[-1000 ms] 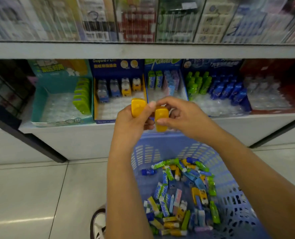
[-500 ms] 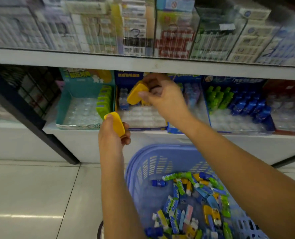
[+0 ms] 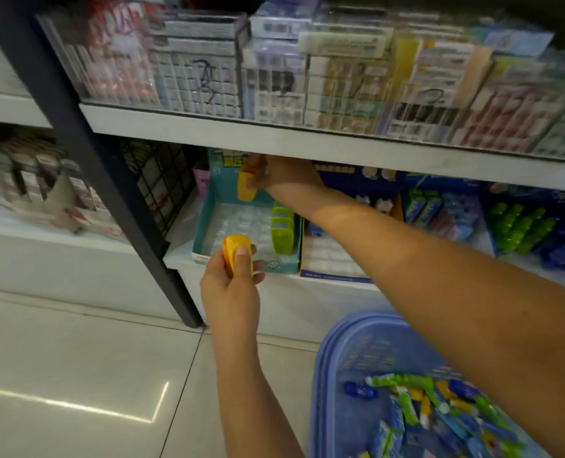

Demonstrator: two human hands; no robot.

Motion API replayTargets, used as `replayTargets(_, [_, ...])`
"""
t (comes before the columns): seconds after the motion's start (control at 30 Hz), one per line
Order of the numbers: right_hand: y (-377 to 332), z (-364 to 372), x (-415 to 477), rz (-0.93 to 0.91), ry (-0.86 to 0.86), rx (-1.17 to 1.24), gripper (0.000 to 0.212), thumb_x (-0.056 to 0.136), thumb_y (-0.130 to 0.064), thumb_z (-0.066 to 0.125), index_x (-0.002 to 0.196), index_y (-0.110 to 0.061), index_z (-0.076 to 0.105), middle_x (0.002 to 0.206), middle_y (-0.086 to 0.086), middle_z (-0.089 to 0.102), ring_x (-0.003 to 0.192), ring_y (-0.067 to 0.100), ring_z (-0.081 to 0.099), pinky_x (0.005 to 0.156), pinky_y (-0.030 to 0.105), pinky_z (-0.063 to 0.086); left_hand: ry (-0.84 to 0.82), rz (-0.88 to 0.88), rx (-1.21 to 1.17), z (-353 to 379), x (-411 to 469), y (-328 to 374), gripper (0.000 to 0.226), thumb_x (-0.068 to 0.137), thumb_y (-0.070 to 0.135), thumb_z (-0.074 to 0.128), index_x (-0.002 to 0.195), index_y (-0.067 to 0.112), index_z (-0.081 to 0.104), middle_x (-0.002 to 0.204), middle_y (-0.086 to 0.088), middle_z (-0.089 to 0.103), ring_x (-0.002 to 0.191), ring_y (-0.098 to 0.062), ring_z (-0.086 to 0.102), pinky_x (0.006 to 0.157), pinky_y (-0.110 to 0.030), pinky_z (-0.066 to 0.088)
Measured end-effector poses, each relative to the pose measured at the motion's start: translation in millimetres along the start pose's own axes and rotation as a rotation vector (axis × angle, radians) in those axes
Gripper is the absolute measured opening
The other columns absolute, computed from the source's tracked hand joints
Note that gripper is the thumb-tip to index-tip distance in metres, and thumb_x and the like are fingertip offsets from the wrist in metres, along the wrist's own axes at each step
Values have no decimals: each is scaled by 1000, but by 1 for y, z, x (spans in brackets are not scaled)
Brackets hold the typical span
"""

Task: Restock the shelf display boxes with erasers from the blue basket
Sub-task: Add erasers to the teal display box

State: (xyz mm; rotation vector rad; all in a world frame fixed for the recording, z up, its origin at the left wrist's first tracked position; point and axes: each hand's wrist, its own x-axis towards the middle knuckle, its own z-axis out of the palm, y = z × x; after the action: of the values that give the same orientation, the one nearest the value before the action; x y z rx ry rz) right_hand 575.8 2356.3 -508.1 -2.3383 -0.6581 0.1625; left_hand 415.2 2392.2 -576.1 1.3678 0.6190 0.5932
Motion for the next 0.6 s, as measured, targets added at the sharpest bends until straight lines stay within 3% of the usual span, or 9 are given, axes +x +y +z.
replayTargets(0.07, [2,7,8,16,-25,-28,26,81,-7,68,106,-7,61,115,9,63,107,24,57,82,24,40,-12,-14,5,-1,6,-1,20,97,23,49,85,31,62,87,10,71,68,-1,66,67,-24,51])
replayTargets(0.2, [9,17,15,2,-25,-118,27,76,-9,72,101,-10,62,112,8,63,103,25,58,89,35,48,-21,-41,-14,-3,9,-1,20,97,23,50,84,31,63,85,8,72,68,-2,66,65,-21,52])
replayTargets(0.37, [7,19,16,-34,-37,-301,26,80,-15,70,104,-8,64,113,12,62,104,27,57,87,30,46,-44,-53,-15,-7,6,2,19,97,26,50,84,33,62,83,11,72,70,0,67,60,-12,50])
replayTargets(0.43, [5,20,16,-26,-22,-296,19,85,-13,61,99,0,63,101,14,62,93,28,58,76,25,45,-54,-46,1,-7,5,4,17,96,27,51,85,34,61,85,11,71,71,1,67,61,-12,50])
replayTargets(0.5, [4,20,13,49,23,-206,15,90,-11,51,77,-3,54,76,6,53,71,20,50,54,21,33,-63,-42,14,-7,4,5,17,96,28,51,84,35,60,86,11,71,73,1,67,64,-14,50])
replayTargets(0.6, [4,19,11,35,17,-164,20,92,-12,45,72,-12,47,74,3,46,69,18,44,53,26,28,-65,-45,23,-6,4,6,16,96,28,51,84,36,58,85,14,70,71,3,66,62,-12,49])
